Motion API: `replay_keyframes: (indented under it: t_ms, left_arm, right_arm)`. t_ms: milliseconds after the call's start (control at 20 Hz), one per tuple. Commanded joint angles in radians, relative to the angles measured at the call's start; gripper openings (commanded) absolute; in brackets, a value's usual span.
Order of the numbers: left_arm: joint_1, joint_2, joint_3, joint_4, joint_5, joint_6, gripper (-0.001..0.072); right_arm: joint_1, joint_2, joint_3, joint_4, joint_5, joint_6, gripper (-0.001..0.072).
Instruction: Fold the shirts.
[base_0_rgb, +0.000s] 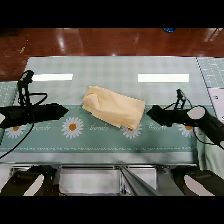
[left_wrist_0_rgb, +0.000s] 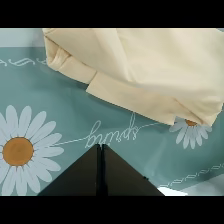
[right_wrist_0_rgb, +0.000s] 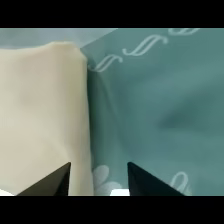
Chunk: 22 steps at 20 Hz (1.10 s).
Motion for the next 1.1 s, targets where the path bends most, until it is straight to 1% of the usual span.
replay_keyframes:
  t_ms: [0, 50, 100, 150, 200, 250, 300, 400, 450, 550, 650, 750, 850, 950, 1000, 1050]
  left_arm:
    - [0.001, 0.000, -0.001, -0.004, 0.000, -0.001, 0.0023]
    - [0.001, 0.000, -0.001, -0.004, 0.000, 0.000, 0.0023]
    - [0.001, 0.000, -0.001, -0.004, 0.000, -0.001, 0.0023]
    - [0.001, 0.000, -0.001, -0.004, 0.000, -0.001, 0.0023]
    - [0.001, 0.000, -0.001, -0.004, 0.000, -0.001, 0.0023]
    - [0.001, 0.000, -0.001, -0.004, 0.000, -0.001, 0.0023]
    - [0.001, 0.000, -0.001, -0.004, 0.002, -0.001, 0.0023]
    - [0.001, 0.000, -0.001, -0.004, 0.002, -0.001, 0.0023]
    - [0.001, 0.000, -0.001, -0.003, 0.002, -0.011, 0.0023]
    - [0.001, 0.000, -0.001, -0.004, 0.002, -0.016, 0.0023]
    - [0.001, 0.000, -0.001, -0.003, 0.002, -0.016, 0.0023]
    - [0.001, 0.000, -0.001, -0.003, 0.002, -0.016, 0.0023]
    - [0.001, 0.000, -0.001, -0.003, 0.002, -0.016, 0.0023]
    - [0.001, 0.000, -0.001, -0.004, 0.002, -0.016, 0.0023]
    - [0.001, 0.000, -0.001, -0.004, 0.001, -0.016, 0.0023]
    - [0.001, 0.000, -0.001, -0.004, 0.001, -0.016, 0.0023]
  right_arm:
    - [-0.002, -0.181, 0.000, 0.442, 0.024, -0.346, 0.0413]
    - [-0.002, -0.236, 0.028, 0.493, 0.065, -0.393, 0.0406]
    - [-0.002, -0.282, 0.059, 0.515, 0.103, -0.413, 0.0406]
    - [-0.001, -0.323, 0.096, 0.519, 0.143, -0.426, 0.0371]
    - [-0.001, -0.351, 0.137, 0.519, 0.188, -0.450, 0.0221]
    - [0.006, -0.367, 0.184, 0.518, 0.230, -0.484, 0.0095]
    - [0.017, -0.370, 0.237, 0.517, 0.262, -0.518, 0.0021]
    - [0.027, -0.369, 0.376, 0.491, 0.343, -0.524, 0.0021]
    - [0.027, -0.365, 0.470, 0.465, 0.386, -0.510, 0.0021]
    - [0.027, -0.332, 0.669, 0.344, 0.401, -0.415, 0.0021]
    - [0.026, -0.293, 0.883, 0.163, 0.401, -0.301, 0.0021]
    - [0.026, -0.269, 1.090, -0.026, 0.447, -0.184, 0.0021]
    - [0.026, -0.245, 1.249, -0.164, 0.505, -0.127, 0.0021]
    - [-0.005, -0.211, 1.348, -0.317, 0.534, -0.047, 0.0021]
    - [-0.043, -0.191, 1.372, -0.366, 0.544, -0.014, 0.0021]
    - [-0.090, -0.170, 1.381, -0.380, 0.558, 0.002, 0.0021]
